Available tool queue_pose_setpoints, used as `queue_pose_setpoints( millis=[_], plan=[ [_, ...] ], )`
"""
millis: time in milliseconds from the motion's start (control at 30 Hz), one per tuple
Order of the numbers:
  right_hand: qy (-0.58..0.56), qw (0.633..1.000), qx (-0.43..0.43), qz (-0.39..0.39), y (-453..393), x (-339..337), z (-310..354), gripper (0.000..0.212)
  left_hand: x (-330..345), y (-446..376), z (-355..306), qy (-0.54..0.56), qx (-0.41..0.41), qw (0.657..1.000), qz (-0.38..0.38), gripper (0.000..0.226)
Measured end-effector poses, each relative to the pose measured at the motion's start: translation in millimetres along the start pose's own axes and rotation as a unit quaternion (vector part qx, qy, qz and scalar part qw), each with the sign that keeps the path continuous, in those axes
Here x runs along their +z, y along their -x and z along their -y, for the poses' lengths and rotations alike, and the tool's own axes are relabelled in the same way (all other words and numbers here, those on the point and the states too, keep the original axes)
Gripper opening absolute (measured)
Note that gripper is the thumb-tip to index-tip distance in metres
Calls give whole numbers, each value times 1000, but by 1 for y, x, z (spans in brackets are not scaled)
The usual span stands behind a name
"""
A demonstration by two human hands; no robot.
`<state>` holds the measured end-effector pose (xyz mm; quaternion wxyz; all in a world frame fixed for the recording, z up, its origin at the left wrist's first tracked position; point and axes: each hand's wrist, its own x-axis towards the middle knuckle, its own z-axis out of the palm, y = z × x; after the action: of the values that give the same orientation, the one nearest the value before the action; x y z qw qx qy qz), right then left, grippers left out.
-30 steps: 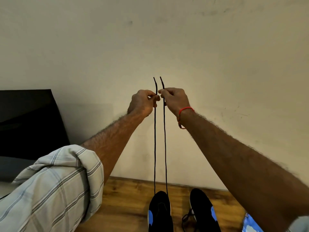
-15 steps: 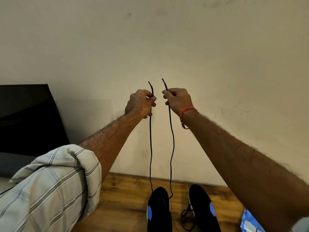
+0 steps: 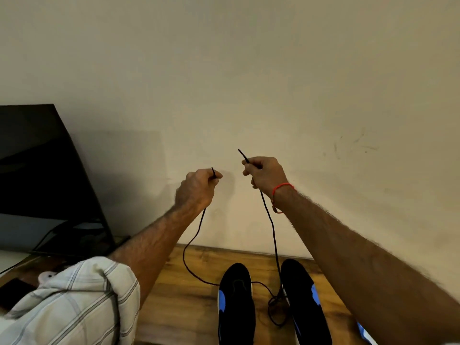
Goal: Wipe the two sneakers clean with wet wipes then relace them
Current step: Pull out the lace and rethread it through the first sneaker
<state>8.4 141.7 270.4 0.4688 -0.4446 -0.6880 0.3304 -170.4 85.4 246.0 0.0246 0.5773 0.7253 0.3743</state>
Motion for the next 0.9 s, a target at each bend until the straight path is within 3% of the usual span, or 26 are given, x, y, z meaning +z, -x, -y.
queue_pose_setpoints(
  millis=[367, 567, 633, 733, 800, 867, 900],
  plan=[
    [11, 990, 115, 77, 52, 31, -95, 15, 80, 82, 95, -65, -29, 994, 84, 29],
    [30, 981, 158, 107, 79, 48, -145, 15, 105, 119, 135, -127, -77, 973, 175, 46],
    [54, 976, 166, 126, 88, 52, -168, 16, 111, 131, 147, -162, -95, 953, 236, 50],
    [99, 968, 161, 165, 102, 56, -198, 26, 121, 144, 153, -268, -115, 883, 367, 32],
    [131, 961, 161, 184, 109, 56, -213, 31, 130, 151, 154, -322, -141, 842, 410, 32],
    [165, 954, 157, 194, 114, 56, -224, 29, 141, 155, 154, -345, -157, 835, 400, 38],
    [172, 953, 155, 195, 116, 56, -230, 25, 147, 156, 153, -324, -159, 853, 377, 36]
  ],
)
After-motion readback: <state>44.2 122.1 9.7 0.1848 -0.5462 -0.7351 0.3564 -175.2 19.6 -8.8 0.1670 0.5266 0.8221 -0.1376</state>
